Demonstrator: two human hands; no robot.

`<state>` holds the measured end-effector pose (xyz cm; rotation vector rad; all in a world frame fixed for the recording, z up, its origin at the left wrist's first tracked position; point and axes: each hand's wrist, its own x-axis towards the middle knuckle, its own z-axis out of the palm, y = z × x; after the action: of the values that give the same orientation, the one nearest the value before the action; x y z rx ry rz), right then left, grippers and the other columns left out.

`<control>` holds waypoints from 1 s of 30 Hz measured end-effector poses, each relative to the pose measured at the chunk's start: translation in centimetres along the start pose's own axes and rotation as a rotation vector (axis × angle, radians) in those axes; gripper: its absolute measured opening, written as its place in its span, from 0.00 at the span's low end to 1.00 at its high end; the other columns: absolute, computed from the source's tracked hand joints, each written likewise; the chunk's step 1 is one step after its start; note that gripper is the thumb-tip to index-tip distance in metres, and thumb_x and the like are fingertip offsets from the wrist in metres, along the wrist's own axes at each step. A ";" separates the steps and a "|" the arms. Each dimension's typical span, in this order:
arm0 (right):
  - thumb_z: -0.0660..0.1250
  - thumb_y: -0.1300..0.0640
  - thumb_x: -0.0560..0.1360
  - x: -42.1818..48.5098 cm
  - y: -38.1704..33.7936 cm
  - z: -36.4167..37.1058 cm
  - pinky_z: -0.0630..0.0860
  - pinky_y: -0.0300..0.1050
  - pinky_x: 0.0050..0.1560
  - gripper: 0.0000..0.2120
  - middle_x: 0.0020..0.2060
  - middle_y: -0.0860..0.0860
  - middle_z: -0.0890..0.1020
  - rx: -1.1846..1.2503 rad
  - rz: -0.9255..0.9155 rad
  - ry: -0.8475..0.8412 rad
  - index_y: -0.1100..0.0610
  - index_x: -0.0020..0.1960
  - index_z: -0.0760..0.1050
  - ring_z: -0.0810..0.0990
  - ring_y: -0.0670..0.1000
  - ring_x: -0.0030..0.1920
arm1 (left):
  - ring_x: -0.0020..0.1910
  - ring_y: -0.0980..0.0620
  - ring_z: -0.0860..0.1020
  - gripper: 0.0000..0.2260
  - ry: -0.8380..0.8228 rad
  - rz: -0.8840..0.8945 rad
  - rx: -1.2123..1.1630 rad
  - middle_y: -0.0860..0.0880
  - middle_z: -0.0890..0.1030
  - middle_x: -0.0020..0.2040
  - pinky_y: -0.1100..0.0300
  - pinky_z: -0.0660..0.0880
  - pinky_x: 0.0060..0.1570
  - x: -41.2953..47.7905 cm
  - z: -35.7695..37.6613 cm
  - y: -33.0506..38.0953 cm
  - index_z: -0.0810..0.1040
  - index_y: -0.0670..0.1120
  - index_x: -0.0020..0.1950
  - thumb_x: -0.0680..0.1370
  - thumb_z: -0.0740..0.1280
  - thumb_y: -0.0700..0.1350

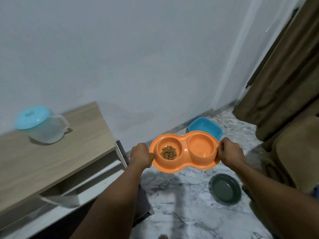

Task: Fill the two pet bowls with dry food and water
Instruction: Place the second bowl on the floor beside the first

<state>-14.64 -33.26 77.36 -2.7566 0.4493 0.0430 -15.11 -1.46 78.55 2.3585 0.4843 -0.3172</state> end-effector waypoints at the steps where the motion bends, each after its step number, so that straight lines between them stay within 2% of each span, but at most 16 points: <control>1: 0.59 0.54 0.80 1.0 0.3 0.3 0.78 0.52 0.41 0.05 0.39 0.53 0.79 0.002 -0.001 -0.008 0.52 0.46 0.69 0.78 0.54 0.39 | 0.33 0.43 0.83 0.05 -0.002 -0.010 -0.006 0.42 0.83 0.31 0.45 0.83 0.36 0.9 0.5 0.5 0.77 0.42 0.37 0.63 0.65 0.35; 5: 0.59 0.54 0.81 5.3 0.6 1.4 0.80 0.53 0.41 0.05 0.39 0.52 0.79 0.008 0.005 -0.064 0.52 0.46 0.68 0.78 0.52 0.38 | 0.36 0.43 0.83 0.04 0.010 -0.008 0.017 0.43 0.82 0.33 0.48 0.83 0.40 4.8 1.9 2.6 0.76 0.44 0.36 0.64 0.66 0.35; 11: 0.58 0.55 0.82 12.3 0.0 3.3 0.76 0.48 0.38 0.04 0.39 0.51 0.78 0.021 0.021 -0.111 0.53 0.50 0.69 0.77 0.50 0.37 | 0.37 0.44 0.82 0.06 0.004 -0.051 -0.038 0.43 0.81 0.37 0.51 0.82 0.36 10.9 4.0 4.7 0.76 0.45 0.41 0.67 0.64 0.36; 15: 0.59 0.54 0.81 16.4 -0.6 4.4 0.82 0.56 0.44 0.03 0.40 0.53 0.79 0.023 0.017 -0.121 0.52 0.48 0.68 0.79 0.54 0.39 | 0.36 0.42 0.83 0.03 -0.003 -0.054 -0.035 0.43 0.82 0.35 0.46 0.83 0.40 14.6 5.0 5.1 0.76 0.44 0.40 0.68 0.64 0.39; 19: 0.58 0.55 0.80 20.4 -1.1 6.2 0.81 0.56 0.43 0.03 0.39 0.52 0.78 0.025 -0.011 -0.147 0.53 0.48 0.67 0.78 0.55 0.39 | 0.35 0.45 0.83 0.03 0.016 -0.046 -0.018 0.45 0.83 0.33 0.48 0.82 0.43 18.6 6.7 4.9 0.75 0.47 0.38 0.69 0.65 0.45; 22: 0.58 0.56 0.81 23.9 -0.6 9.4 0.76 0.52 0.41 0.03 0.39 0.53 0.78 0.036 -0.044 -0.173 0.54 0.49 0.67 0.77 0.56 0.39 | 0.38 0.48 0.82 0.03 0.052 -0.083 -0.022 0.47 0.82 0.34 0.53 0.79 0.42 21.7 8.9 4.8 0.77 0.46 0.38 0.70 0.67 0.45; 25: 0.59 0.57 0.80 27.1 1.1 14.0 0.74 0.53 0.42 0.02 0.41 0.58 0.80 0.038 -0.049 -0.205 0.56 0.50 0.68 0.78 0.63 0.42 | 0.37 0.50 0.79 0.02 0.081 -0.129 -0.020 0.48 0.81 0.34 0.62 0.70 0.33 24.7 12.6 3.5 0.78 0.44 0.40 0.72 0.67 0.42; 27: 0.60 0.58 0.80 29.3 2.6 17.6 0.74 0.56 0.44 0.02 0.43 0.60 0.82 0.032 -0.052 -0.232 0.56 0.51 0.69 0.79 0.66 0.44 | 0.37 0.50 0.79 0.01 0.090 -0.172 -0.004 0.49 0.81 0.35 0.60 0.68 0.33 26.7 15.6 2.2 0.77 0.46 0.41 0.72 0.67 0.42; 30: 0.60 0.58 0.80 32.5 4.9 23.9 0.72 0.55 0.42 0.02 0.42 0.61 0.83 0.018 -0.090 -0.277 0.57 0.51 0.69 0.80 0.67 0.45 | 0.38 0.51 0.79 0.01 0.072 -0.253 0.010 0.50 0.82 0.36 0.57 0.74 0.38 29.9 21.0 -0.3 0.75 0.50 0.41 0.72 0.66 0.46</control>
<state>15.30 -39.28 50.59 -2.6935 0.2499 0.3912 9.67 -7.91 52.56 2.3265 0.8203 -0.3513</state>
